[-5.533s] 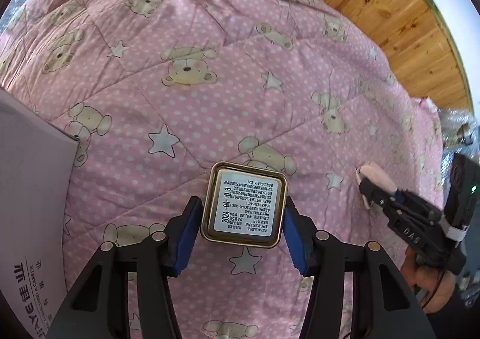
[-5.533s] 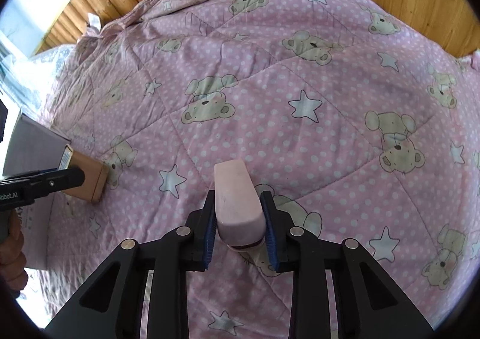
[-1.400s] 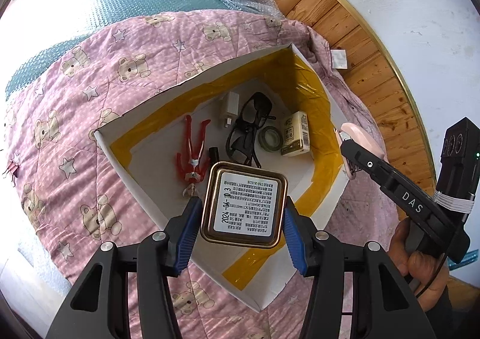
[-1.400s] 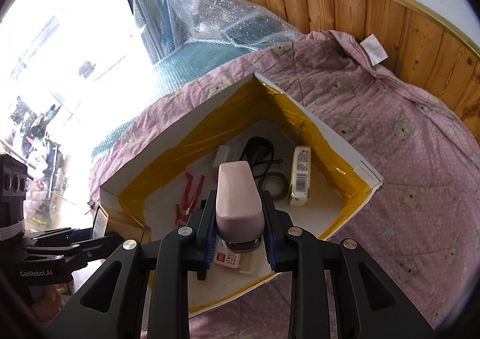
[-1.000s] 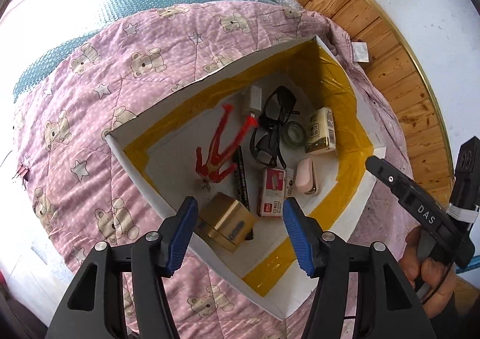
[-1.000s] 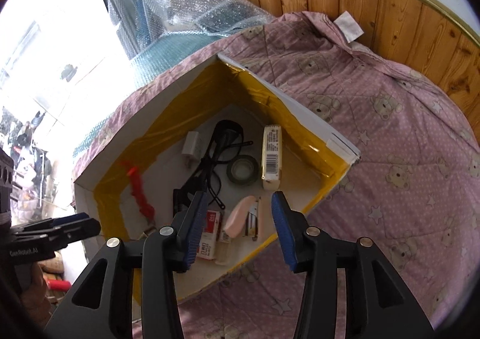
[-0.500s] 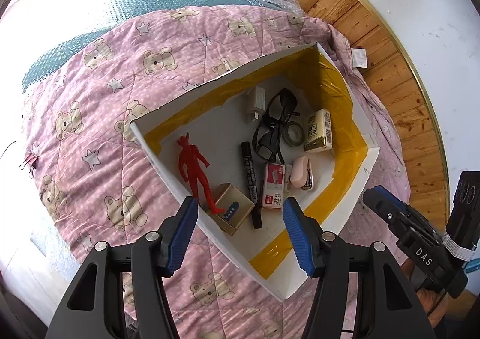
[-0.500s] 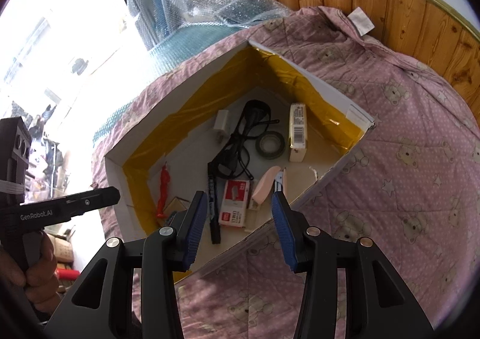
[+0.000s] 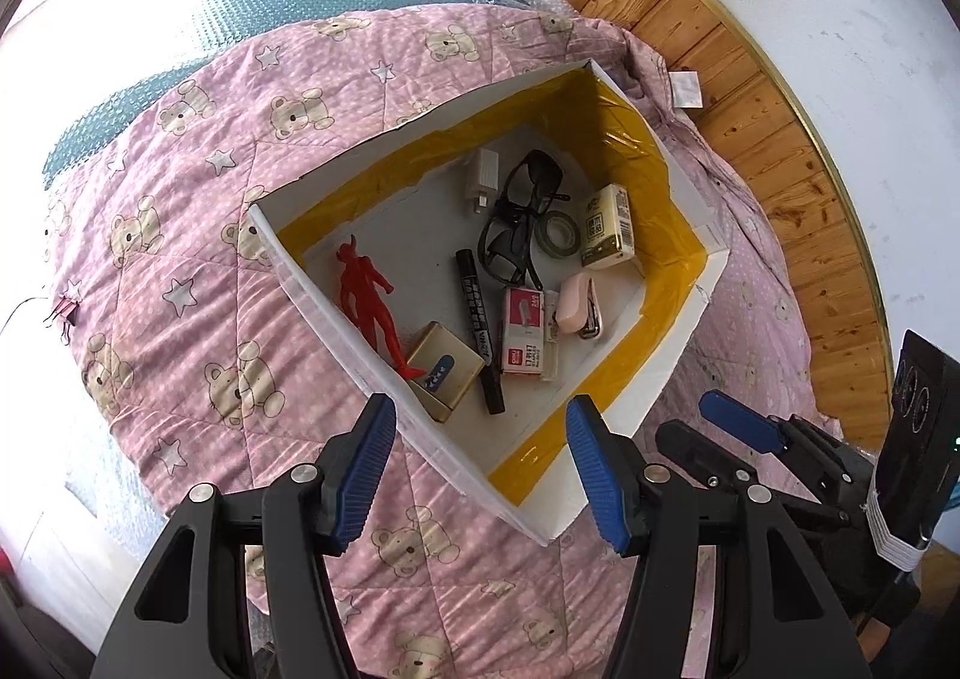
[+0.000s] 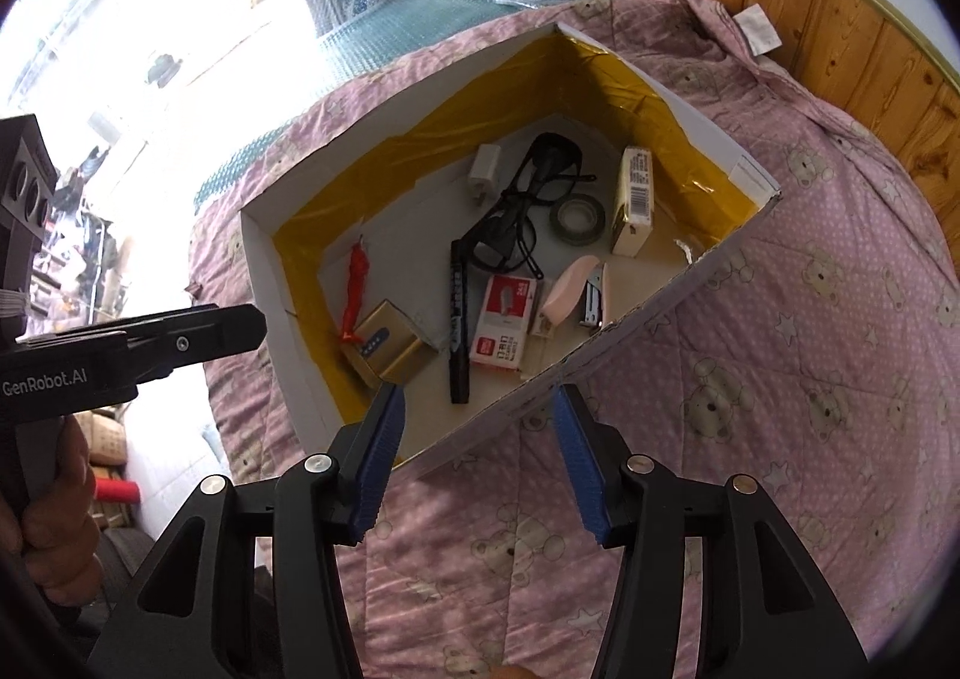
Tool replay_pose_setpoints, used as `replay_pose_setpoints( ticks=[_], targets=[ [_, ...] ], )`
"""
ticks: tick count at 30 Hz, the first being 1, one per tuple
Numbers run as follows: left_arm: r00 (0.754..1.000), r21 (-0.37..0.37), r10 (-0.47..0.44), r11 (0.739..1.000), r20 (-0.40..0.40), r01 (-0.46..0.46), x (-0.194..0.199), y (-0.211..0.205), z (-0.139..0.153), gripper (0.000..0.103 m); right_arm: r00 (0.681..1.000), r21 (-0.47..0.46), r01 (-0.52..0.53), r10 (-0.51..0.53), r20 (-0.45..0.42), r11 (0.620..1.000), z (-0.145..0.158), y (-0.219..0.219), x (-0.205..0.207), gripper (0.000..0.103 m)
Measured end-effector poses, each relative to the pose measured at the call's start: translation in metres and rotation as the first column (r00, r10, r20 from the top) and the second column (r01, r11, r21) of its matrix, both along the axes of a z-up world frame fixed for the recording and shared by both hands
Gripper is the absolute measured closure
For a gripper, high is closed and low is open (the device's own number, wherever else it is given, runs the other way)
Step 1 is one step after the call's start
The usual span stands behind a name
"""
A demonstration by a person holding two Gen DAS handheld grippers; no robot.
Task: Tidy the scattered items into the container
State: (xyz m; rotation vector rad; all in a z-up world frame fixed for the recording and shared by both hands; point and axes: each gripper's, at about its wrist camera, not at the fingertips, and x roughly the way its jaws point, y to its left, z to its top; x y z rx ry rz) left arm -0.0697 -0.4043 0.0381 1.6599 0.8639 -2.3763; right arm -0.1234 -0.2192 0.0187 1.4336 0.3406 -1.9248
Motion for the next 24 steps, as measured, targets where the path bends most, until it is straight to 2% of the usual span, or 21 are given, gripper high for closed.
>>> replay_pose_setpoints(
  ticks=[5,15,24],
  targets=[
    [1.0,-0.002,-0.016,1.0,-0.009,0.016,-0.001,0.008,0.005,0.04,0.999,0.053,0.034,-0.034,0.012,0.998,-0.003,0.005,0.0,0.044],
    [0.998,0.0,-0.05,0.999,-0.022,0.05,-0.007,0.024,0.01,0.04,0.996,0.047,0.057,-0.06,0.065,0.997,0.007,0.007,-0.01,0.044],
    [0.997,0.004,-0.072,0.997,-0.022,0.072,-0.013,0.033,0.01,0.04,1.0,0.13,0.02,-0.021,0.008,0.991,0.013,-0.004,-0.02,0.044]
  ],
)
